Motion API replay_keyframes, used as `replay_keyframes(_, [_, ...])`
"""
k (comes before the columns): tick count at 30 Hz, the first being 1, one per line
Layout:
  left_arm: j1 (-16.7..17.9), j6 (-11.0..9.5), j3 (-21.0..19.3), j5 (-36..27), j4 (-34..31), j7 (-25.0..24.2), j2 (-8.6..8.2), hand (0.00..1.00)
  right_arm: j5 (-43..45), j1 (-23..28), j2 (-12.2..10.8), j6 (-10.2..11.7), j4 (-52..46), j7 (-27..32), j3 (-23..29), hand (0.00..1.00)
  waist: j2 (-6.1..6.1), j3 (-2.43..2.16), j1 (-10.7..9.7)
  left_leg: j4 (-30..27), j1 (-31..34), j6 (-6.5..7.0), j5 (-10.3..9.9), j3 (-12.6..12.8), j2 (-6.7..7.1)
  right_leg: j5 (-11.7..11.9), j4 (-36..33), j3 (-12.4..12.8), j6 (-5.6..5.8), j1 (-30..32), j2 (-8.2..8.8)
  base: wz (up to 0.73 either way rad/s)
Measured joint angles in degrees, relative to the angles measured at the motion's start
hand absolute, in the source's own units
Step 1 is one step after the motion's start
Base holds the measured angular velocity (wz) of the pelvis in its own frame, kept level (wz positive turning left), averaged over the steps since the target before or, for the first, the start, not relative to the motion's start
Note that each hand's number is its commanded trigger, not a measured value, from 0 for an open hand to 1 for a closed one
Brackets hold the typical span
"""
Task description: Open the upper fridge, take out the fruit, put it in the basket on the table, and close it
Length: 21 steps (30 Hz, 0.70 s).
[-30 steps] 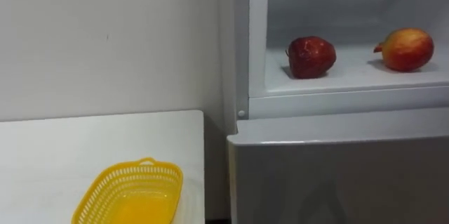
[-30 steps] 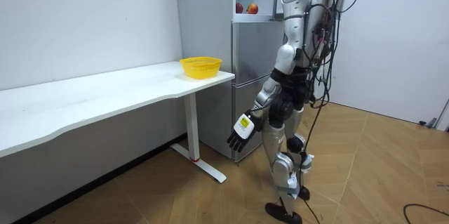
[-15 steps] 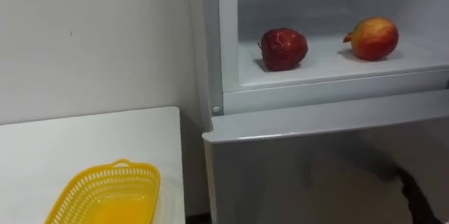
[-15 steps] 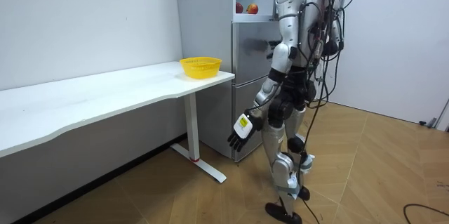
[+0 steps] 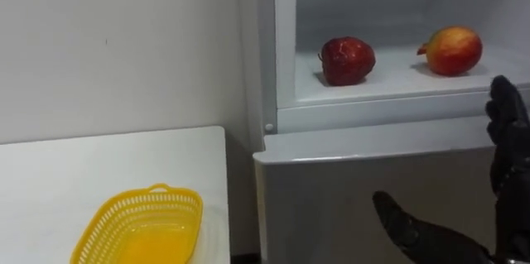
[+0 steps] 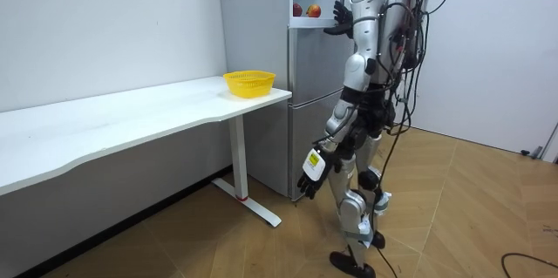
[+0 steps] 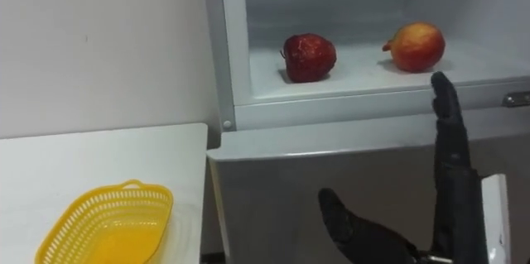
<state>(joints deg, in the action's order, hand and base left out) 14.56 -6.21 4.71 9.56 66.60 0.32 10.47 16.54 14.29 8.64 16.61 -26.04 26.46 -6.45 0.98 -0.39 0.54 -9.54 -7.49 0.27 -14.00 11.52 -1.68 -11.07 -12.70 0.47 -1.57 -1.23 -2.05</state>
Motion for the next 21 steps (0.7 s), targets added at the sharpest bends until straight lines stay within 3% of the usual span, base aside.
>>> replay_keyframes(7, [-0.53, 1.33, 0.38, 0.31, -0.07, -1.91, 1.03, 0.0, -0.89, -2.5, 1.24, 0.02, 0.07, -0.46, -1.26, 0.0, -1.23, 0.23, 1.52, 0.01, -0.07, 0.0, 0.0, -1.4, -0.02, 0.31, 1.17, -1.16, -0.04, -1.63, 0.07, 0.1])
replay_keyframes(9, [-0.97, 2.04, 0.63, 2.11, -0.15, -2.27, 1.03, 0.0, -1.97, -5.34, 1.23, 0.07, 0.83, -0.33, -1.28, 0.0, -1.28, 0.43, 1.6, 0.0, -0.08, 0.0, 0.0, -2.09, 0.0, 0.32, 1.43, -2.1, -0.05, -1.68, 0.23, 0.16])
replay_keyframes(14, [-1.58, 2.16, 1.05, 5.34, -0.33, -2.57, 1.0, 0.0, -4.84, -10.02, 1.41, 0.34, 2.49, 0.14, -1.28, 0.0, -1.53, 0.31, 2.43, -0.01, -0.06, -0.05, 0.03, -2.42, -0.14, 0.49, 1.99, -2.49, -0.23, -2.0, 0.11, 0.04])
replay_keyframes(21, [-1.65, 3.66, 0.99, 8.82, -0.26, -3.25, 0.38, 0.0, -10.4, -16.08, 2.64, 0.05, 5.17, 0.24, 1.75, 0.0, -2.42, 0.94, 2.91, -0.01, -0.78, -0.05, 0.03, -3.76, -0.15, 0.51, 2.07, -3.82, -0.27, -3.53, 0.22, 0.08])
